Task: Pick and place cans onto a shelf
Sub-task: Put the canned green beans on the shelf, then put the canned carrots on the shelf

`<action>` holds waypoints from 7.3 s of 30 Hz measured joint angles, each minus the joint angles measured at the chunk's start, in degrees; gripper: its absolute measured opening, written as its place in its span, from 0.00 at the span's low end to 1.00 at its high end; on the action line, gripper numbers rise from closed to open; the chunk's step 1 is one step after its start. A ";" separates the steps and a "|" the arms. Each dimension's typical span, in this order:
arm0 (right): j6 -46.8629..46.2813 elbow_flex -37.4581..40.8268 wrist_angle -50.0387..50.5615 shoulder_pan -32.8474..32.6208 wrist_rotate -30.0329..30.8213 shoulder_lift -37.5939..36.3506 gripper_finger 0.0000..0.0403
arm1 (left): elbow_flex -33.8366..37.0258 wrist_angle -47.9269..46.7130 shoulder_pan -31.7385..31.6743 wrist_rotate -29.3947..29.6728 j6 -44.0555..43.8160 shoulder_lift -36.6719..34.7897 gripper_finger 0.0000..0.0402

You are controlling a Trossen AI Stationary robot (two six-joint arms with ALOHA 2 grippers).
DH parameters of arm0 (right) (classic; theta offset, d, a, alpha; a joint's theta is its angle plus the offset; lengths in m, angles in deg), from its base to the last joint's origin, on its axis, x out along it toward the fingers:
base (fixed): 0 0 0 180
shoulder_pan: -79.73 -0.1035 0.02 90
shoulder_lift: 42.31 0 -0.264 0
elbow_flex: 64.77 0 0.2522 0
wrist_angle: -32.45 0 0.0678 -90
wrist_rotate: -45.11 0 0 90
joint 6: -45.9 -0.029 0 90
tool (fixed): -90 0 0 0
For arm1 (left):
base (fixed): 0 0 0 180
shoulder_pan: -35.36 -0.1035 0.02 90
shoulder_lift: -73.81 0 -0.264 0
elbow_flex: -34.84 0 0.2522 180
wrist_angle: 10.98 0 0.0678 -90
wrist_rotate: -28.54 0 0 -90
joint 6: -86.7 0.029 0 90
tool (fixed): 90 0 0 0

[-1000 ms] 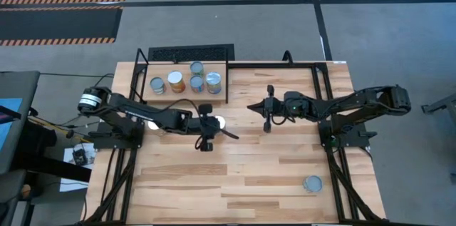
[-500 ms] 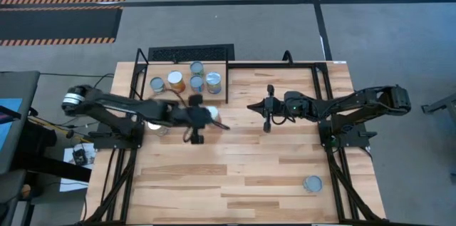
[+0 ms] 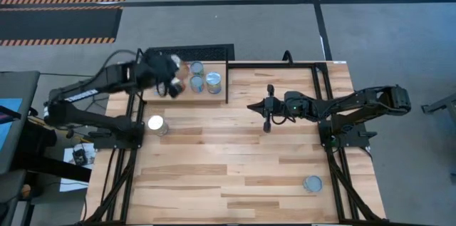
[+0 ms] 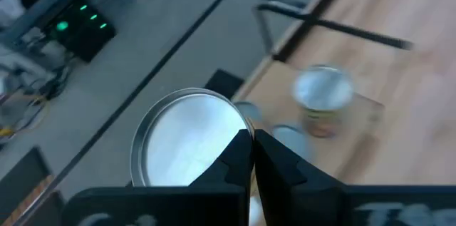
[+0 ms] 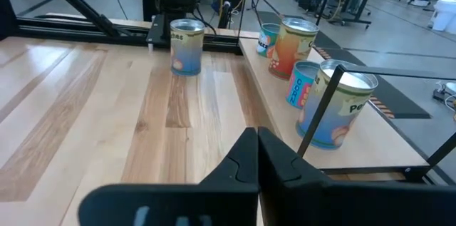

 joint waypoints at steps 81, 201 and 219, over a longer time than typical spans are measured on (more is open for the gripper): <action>0.78 -0.02 0.04 0.00 -0.02 0.00 0.03 | 6.14 8.10 -30.24 -22.81 0.62 21.47 0.00; -108.73 -29.66 90.48 -58.47 -9.16 17.29 0.57 | 61.40 74.46 18.03 -26.97 6.24 -26.90 0.00; -100.18 -28.48 89.31 -55.50 -9.09 17.31 0.03 | 61.38 74.11 18.03 -26.97 5.95 -26.92 0.00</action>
